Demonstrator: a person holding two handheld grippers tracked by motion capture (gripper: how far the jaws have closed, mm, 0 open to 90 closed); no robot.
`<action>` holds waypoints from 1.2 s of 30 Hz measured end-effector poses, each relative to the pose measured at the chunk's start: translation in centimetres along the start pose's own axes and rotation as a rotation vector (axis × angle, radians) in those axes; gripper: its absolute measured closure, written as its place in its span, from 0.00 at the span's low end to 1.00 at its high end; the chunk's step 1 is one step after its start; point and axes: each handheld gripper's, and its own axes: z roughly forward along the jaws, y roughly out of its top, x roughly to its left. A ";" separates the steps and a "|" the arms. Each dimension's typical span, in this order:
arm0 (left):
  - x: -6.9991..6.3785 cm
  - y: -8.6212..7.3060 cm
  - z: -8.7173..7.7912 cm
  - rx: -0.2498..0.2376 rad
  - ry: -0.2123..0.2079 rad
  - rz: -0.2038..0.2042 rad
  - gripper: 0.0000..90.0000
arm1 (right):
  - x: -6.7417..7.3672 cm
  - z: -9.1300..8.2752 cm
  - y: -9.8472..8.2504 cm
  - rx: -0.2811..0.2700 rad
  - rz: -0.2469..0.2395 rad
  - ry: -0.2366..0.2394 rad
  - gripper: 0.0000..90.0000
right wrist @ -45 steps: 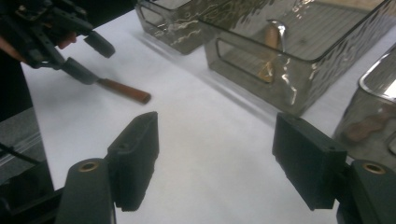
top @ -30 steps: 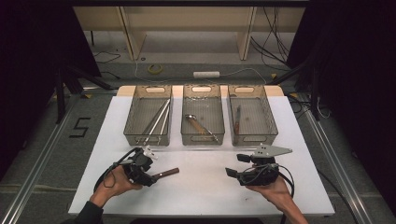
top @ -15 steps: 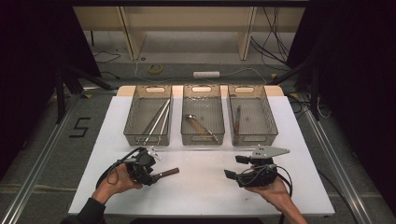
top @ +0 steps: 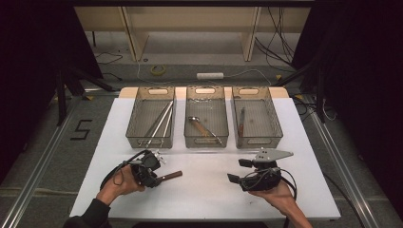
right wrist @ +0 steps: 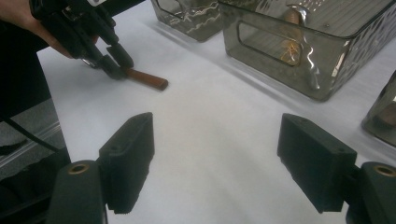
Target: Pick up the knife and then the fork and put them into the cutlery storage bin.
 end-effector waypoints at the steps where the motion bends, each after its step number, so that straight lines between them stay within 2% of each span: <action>1: 0.0 0.1 0.1 -0.002 0.000 -0.004 0.74 | 0.0 0.0 0.0 0.000 0.000 0.000 0.32; 6: -0.2 0.2 0.0 0.015 0.006 0.014 0.76 | 0.0 -0.1 0.0 -0.001 0.003 -0.005 0.32; 7: -0.2 0.3 0.0 0.022 0.010 0.028 0.76 | 0.0 -0.1 0.0 -0.005 0.002 -0.005 0.32; 15: -0.4 0.4 0.1 0.016 0.003 0.026 0.82 | 0.0 -0.1 0.1 -0.005 0.002 -0.005 0.32; 16: -0.3 0.4 0.1 0.026 0.003 0.038 0.83 | 0.0 -0.1 0.1 -0.005 0.002 -0.006 0.32; 21: -0.4 0.4 0.1 0.026 0.006 0.048 0.84 | 0.0 -0.1 0.1 -0.006 0.001 -0.006 0.33; 28: -0.5 0.2 0.0 0.010 0.011 0.042 0.85 | 0.1 -0.1 0.1 -0.007 0.002 -0.003 0.33; 36: -0.2 0.1 -0.3 -0.015 -0.040 0.004 0.85 | 0.2 -0.1 0.2 -0.012 0.001 0.004 0.33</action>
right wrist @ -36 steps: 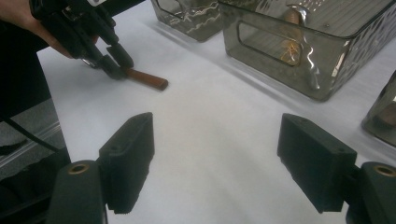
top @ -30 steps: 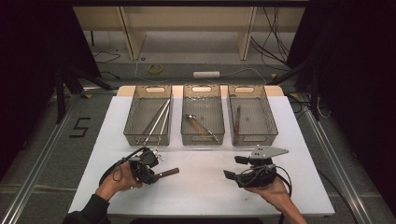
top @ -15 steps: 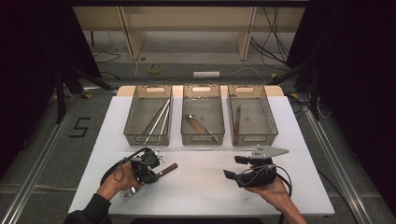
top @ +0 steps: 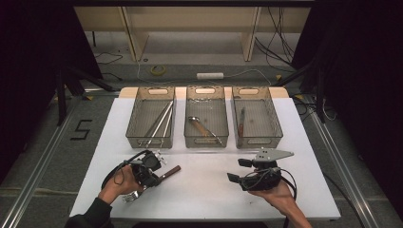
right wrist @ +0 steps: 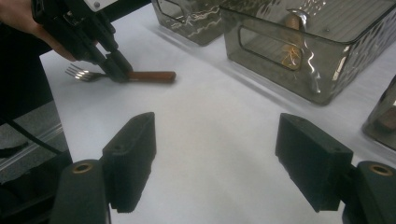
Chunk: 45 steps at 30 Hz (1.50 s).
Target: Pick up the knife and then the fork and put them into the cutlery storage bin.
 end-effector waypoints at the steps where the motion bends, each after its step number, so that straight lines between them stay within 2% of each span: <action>1: 0.0 0.0 0.0 0.000 -0.008 -0.003 0.85 | 0.0 0.0 0.0 -0.001 -0.001 0.002 0.33; 7: -0.2 0.1 -0.3 -0.025 -0.032 -0.015 0.85 | 0.3 0.3 0.1 0.007 -0.008 0.012 0.33; 11: -0.4 0.2 -0.8 -0.048 -0.040 -0.005 0.85 | 0.6 0.6 0.2 0.012 -0.018 0.020 0.33; 12: -0.5 0.3 -0.9 -0.054 -0.056 -0.006 0.85 | 0.7 0.7 0.2 0.013 -0.026 0.021 0.33; 20: -1.2 0.7 -1.0 -0.072 -0.087 0.007 0.85 | 2.4 1.9 0.8 0.028 -0.098 0.045 0.33; 28: -1.8 1.0 -1.0 -0.075 -0.117 0.029 0.85 | 5.1 4.1 1.2 0.071 -0.256 0.046 0.33; 30: -2.0 1.0 -0.9 -0.083 -0.131 0.024 0.85 | 5.7 4.6 1.3 0.080 -0.298 0.039 0.33; 32: -2.3 1.1 -1.0 -0.082 -0.126 0.034 0.85 | 6.3 5.2 1.4 0.092 -0.334 0.041 0.33; 39: -2.8 1.4 -0.9 -0.074 -0.151 0.043 0.85 | 8.4 7.3 1.5 0.128 -0.492 0.023 0.33; 43: -2.9 1.5 -0.8 -0.065 -0.158 0.050 0.85 | 9.1 8.2 1.5 0.146 -0.561 0.018 0.34; 45: -3.0 1.6 -0.8 -0.067 -0.158 0.051 0.85 | 9.2 8.6 1.4 0.150 -0.573 0.014 0.34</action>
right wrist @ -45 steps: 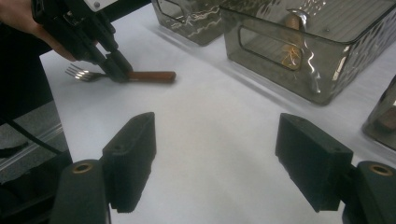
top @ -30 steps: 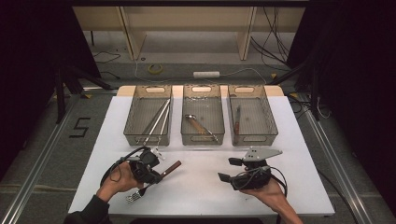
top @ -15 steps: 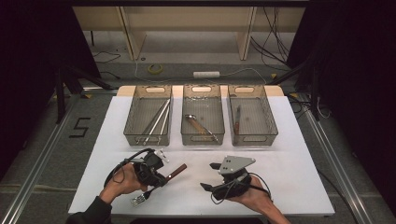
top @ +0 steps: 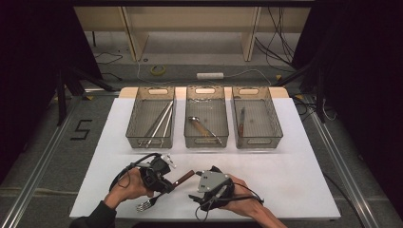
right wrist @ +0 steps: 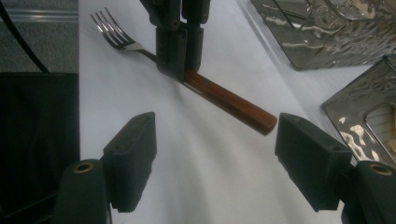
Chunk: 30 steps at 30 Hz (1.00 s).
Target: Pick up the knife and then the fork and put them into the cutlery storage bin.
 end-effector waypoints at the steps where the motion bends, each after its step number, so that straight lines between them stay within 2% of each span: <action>1: 0.0 0.0 0.0 0.003 -0.006 0.001 0.85 | 0.0 0.2 0.0 0.005 -0.016 -0.006 0.34; 10: -0.1 0.1 0.4 0.014 -0.018 0.006 0.85 | 0.5 1.7 0.2 0.049 -0.153 -0.068 0.36; 13: -0.2 0.2 0.4 0.016 -0.018 0.005 0.85 | 0.6 2.1 0.2 0.081 -0.208 -0.092 0.37; 18: -0.4 0.3 0.4 0.015 -0.020 0.013 0.85 | 1.1 2.8 0.4 0.087 -0.283 -0.138 0.39; 21: -0.5 0.4 0.5 0.014 -0.023 0.016 0.85 | 1.2 3.2 0.6 0.104 -0.334 -0.143 0.41; 23: -0.6 0.5 0.5 0.015 -0.030 0.020 0.85 | 1.2 3.4 0.6 0.122 -0.385 -0.141 0.41; 26: -0.7 0.6 0.6 0.017 -0.032 0.024 0.85 | 1.5 3.6 0.6 0.149 -0.410 -0.149 0.44; 30: -1.0 0.9 0.7 0.022 -0.033 0.032 0.85 | 1.9 4.1 0.5 0.150 -0.452 -0.169 0.48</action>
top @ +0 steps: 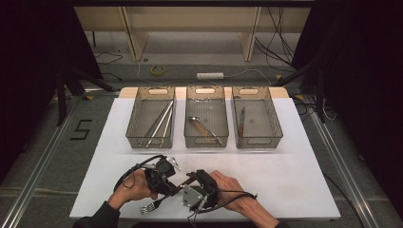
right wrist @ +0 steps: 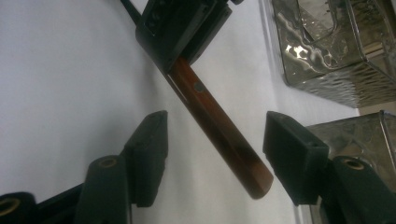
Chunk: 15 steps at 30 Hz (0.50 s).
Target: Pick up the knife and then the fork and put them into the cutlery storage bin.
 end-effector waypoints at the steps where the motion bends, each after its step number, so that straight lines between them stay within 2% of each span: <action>1: -0.1 0.1 0.1 -0.002 -0.001 0.001 0.85 | 0.1 0.1 0.0 0.011 -0.009 -0.008 0.49; 7: -0.4 0.4 0.3 0.005 -0.017 0.016 0.85 | 0.9 0.6 0.3 0.036 -0.060 -0.028 0.57; 9: -0.5 0.4 0.3 -0.001 -0.025 0.009 0.85 | 1.0 0.6 0.3 0.042 -0.076 -0.038 0.62; 11: -0.5 0.5 0.2 -0.003 -0.028 0.007 0.85 | 1.1 0.5 0.3 0.028 -0.091 -0.049 0.67; 13: -0.6 0.5 0.1 -0.006 -0.029 0.003 0.85 | 1.2 0.4 0.3 0.038 -0.104 -0.056 0.69; 15: -0.5 0.6 -0.1 -0.004 -0.033 0.007 0.85 | 1.2 0.3 0.4 0.032 -0.136 -0.064 0.71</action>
